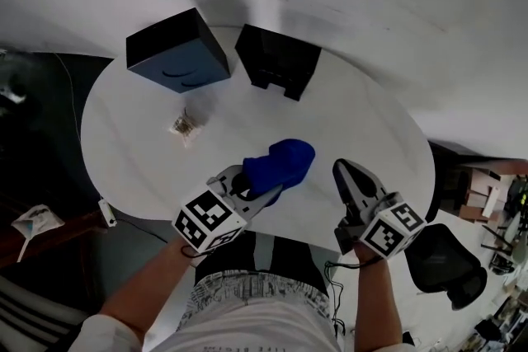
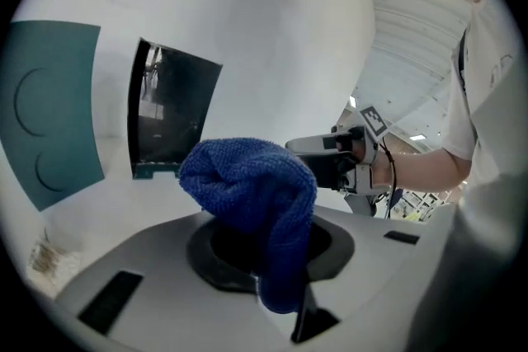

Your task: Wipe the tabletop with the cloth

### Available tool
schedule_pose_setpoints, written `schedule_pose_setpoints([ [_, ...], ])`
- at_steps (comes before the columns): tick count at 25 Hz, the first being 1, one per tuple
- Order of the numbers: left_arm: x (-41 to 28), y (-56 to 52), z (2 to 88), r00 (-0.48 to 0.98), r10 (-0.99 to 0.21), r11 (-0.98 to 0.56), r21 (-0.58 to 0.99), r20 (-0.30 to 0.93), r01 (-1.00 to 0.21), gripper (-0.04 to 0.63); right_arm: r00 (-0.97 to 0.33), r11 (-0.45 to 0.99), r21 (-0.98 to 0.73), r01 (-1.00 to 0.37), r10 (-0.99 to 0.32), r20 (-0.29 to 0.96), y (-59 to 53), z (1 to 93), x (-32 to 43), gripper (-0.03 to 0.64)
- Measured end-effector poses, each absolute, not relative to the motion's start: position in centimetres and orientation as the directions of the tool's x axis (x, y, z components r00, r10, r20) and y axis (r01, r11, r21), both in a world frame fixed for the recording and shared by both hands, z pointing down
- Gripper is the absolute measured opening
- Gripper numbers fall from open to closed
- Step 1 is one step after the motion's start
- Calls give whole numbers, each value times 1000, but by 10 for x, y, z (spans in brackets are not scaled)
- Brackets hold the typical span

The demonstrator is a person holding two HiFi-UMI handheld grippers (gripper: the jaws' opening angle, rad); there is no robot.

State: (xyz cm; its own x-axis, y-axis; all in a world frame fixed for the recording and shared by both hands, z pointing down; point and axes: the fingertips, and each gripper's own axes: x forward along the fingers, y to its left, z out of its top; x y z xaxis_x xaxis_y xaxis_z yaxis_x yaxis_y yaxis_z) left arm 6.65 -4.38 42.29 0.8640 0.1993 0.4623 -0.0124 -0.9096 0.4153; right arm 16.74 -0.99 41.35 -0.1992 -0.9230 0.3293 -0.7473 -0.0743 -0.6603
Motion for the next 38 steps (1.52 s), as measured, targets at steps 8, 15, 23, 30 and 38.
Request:
schedule_pose_setpoints([
  [8, 31, -84, 367, 920, 118, -933, 360, 373, -26, 91, -252, 9, -627, -779, -920, 299, -46, 378, 137, 8],
  [15, -3, -108, 333, 945, 40, -945, 320, 324, -70, 91, -299, 80, -598, -798, -913, 277, -73, 349, 109, 8],
  [23, -41, -130, 300, 965, -51, -950, 286, 257, -126, 91, -355, 170, -548, -819, -900, 252, -97, 316, 75, 8],
  [30, -71, -146, 276, 971, -118, -951, 259, 206, -171, 91, -406, 249, -504, -827, -885, 230, -117, 293, 46, 8],
  [38, -102, -160, 262, 968, -182, -944, 243, 173, -221, 91, -448, 311, -473, -824, -869, 209, -129, 274, 17, 8],
])
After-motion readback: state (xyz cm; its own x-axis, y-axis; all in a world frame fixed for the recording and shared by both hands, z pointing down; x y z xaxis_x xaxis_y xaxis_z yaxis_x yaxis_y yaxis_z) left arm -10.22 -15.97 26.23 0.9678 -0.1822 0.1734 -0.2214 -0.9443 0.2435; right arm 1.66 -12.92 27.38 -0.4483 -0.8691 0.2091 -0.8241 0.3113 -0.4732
